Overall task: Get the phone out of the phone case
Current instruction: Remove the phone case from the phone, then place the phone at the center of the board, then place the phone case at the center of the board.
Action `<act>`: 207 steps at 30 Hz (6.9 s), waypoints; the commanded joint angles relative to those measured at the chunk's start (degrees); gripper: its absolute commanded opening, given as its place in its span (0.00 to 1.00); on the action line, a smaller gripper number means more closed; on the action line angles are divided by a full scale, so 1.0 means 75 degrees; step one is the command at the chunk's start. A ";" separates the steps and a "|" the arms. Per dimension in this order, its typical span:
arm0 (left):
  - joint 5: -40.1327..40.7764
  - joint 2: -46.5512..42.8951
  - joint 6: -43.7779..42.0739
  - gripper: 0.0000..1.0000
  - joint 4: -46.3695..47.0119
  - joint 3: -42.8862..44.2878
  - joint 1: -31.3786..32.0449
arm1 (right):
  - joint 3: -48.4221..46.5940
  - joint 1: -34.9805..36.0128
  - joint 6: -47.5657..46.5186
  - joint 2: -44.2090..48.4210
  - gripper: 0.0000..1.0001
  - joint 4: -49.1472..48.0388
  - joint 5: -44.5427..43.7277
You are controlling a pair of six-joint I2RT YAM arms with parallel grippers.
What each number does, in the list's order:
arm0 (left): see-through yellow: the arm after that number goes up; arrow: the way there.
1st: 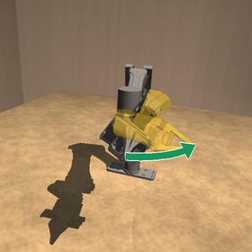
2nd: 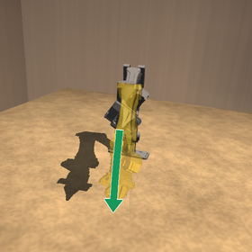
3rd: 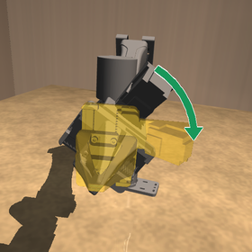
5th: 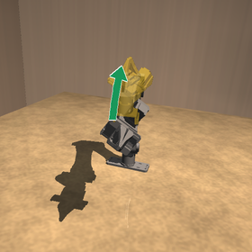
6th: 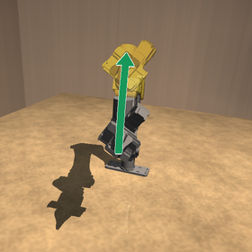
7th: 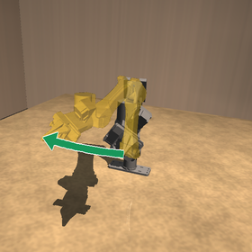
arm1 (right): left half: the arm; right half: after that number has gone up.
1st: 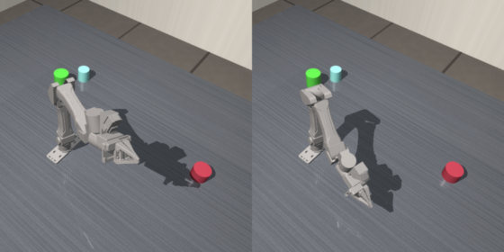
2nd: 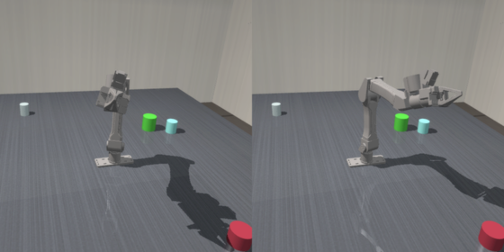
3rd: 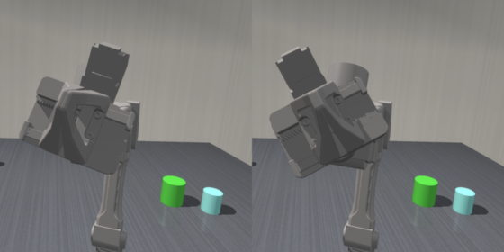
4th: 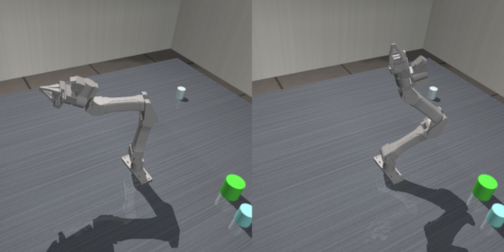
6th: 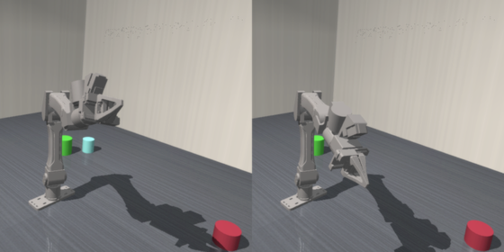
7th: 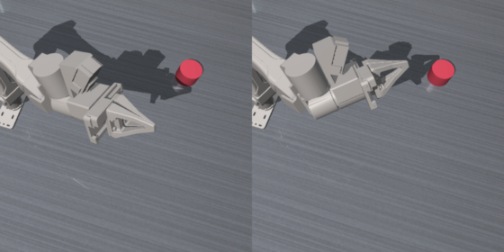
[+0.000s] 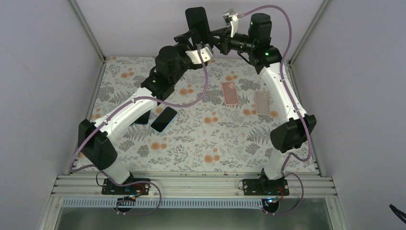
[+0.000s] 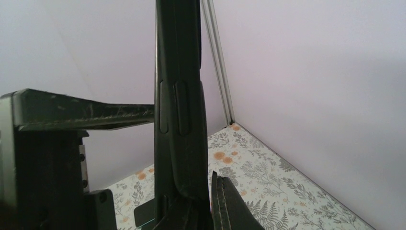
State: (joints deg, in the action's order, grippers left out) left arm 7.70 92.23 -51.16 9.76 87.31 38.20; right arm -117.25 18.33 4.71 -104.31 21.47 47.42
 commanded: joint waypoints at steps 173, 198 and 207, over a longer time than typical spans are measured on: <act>0.3218 -0.1157 -0.4210 0.02 0.5135 -0.7526 0.1927 | 0.3204 -0.1995 -0.5838 -0.0095 0.03 0.6424 -0.2489; -0.0217 0.0046 -0.1934 1.00 -0.3245 -0.4904 0.2678 | 0.4845 -0.2271 -0.6042 0.0373 0.63 0.6183 -0.4696; -0.1337 -0.0721 -0.0762 1.00 -0.5612 -0.2417 0.1646 | 0.4070 -0.1269 -0.6083 0.1564 0.96 0.6487 -0.5549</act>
State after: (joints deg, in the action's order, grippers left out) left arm 3.36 91.72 -62.11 -22.63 61.54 56.29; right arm -84.51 3.03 -39.62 -98.00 67.64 6.50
